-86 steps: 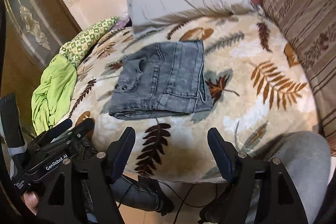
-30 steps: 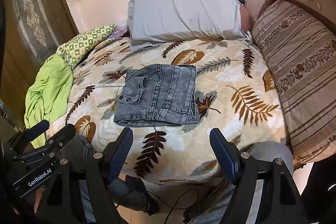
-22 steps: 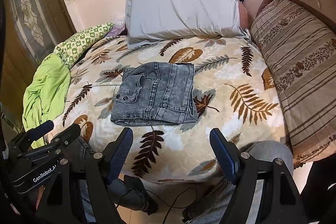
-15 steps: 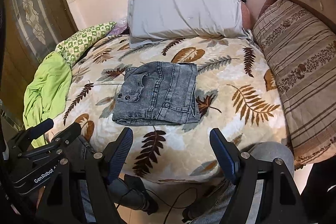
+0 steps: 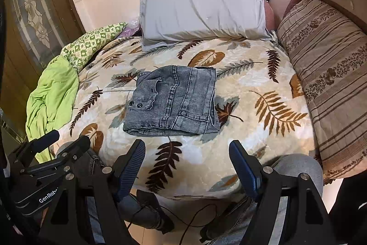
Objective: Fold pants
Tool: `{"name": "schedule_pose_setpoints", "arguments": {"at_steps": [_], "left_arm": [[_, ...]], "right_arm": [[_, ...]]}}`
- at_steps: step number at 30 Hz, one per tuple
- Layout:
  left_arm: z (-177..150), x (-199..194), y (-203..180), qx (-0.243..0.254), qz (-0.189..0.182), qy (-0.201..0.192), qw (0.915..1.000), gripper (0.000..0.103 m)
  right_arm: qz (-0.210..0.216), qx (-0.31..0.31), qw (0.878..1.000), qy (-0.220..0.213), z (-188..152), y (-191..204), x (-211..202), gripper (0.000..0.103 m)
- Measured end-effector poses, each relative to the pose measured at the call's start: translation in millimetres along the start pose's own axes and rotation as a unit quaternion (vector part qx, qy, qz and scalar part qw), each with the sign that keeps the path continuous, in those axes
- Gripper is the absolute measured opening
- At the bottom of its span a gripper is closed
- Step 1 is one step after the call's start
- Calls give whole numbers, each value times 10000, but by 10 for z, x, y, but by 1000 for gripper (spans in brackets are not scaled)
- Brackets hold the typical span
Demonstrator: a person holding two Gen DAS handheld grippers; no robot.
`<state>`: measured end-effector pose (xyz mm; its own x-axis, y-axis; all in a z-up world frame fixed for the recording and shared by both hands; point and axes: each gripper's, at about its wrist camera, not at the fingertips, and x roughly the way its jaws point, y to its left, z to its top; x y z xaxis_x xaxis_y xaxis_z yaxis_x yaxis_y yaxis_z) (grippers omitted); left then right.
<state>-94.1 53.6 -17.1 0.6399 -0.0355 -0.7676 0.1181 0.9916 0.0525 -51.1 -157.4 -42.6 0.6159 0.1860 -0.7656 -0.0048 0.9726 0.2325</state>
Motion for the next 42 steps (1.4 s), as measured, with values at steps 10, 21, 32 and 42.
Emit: {"name": "schedule_pose_setpoints", "arguments": {"at_steps": [10,21,32,42], "left_arm": [[18,2,37,-14,27,-5,10000,82],[71,109,24,90,-13,118,9999,82],[142,267,24,108,19,63,9999,82],[360,895,46,222,-176,422,9987,79]], "right_arm": [[40,-94,9999,19,2,48,10,77],[5,-53,10000,26,13,26,33,77],[10,-46,10000,0,59,-2,82,77],[-90,138,9998,113,119,-113,229,77]]}}
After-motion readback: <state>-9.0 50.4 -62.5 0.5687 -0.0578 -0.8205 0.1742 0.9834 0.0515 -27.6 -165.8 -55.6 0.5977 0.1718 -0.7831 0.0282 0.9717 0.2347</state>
